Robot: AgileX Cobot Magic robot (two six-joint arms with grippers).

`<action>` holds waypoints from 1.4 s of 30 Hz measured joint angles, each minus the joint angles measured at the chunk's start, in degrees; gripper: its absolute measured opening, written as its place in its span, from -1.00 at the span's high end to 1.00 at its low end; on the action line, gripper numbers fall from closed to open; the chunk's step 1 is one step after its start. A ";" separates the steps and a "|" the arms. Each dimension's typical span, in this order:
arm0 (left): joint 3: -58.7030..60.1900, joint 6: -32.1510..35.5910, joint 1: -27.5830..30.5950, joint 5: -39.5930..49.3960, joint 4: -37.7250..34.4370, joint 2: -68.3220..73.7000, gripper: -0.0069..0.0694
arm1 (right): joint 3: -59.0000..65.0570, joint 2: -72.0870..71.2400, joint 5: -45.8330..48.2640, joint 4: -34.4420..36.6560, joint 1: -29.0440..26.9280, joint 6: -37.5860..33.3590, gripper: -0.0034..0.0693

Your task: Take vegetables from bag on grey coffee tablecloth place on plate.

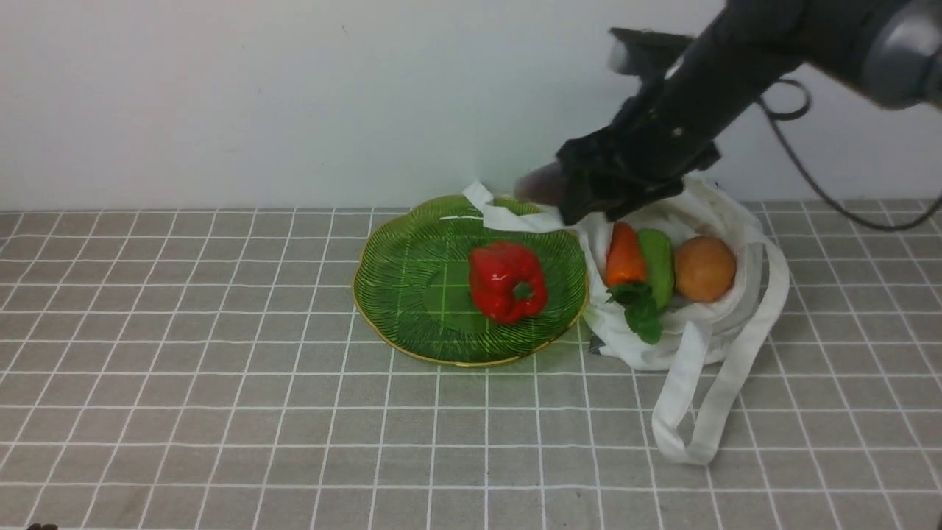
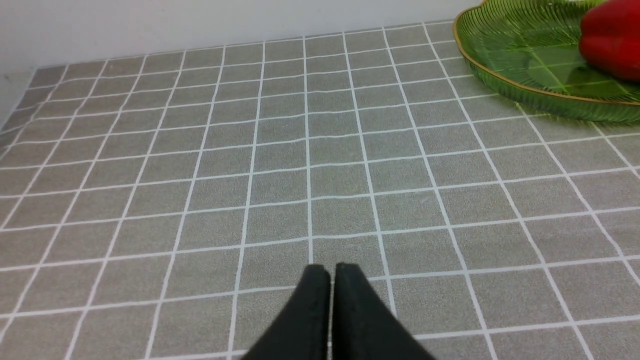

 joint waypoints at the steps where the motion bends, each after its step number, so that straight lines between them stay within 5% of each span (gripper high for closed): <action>1: 0.00 0.00 0.00 0.00 0.00 0.00 0.83 | 0.00 1.31 -1.58 -1.78 1.39 0.17 -0.10; 12: 0.00 0.00 0.00 0.00 0.00 0.00 0.83 | 0.00 5.86 -10.56 -7.43 7.68 3.05 -0.11; 20: 0.00 0.00 0.00 0.00 0.00 0.00 0.83 | 0.00 5.86 -11.93 -8.60 7.93 3.05 -0.85; 28: 0.00 0.00 0.00 0.00 0.00 0.00 0.83 | -7.75 2.98 0.14 -13.51 7.93 3.16 -0.99; 35: 0.00 0.00 0.00 0.00 0.00 0.00 0.83 | -20.25 -0.45 5.20 -17.83 7.93 3.16 -0.64; 40: 0.00 0.00 0.00 0.00 0.00 0.00 0.83 | -20.45 -6.45 6.31 -20.62 7.93 3.16 -0.08; 42: 0.00 0.00 0.00 0.00 0.00 0.00 0.83 | -18.27 -11.83 6.31 -22.46 7.93 3.23 0.29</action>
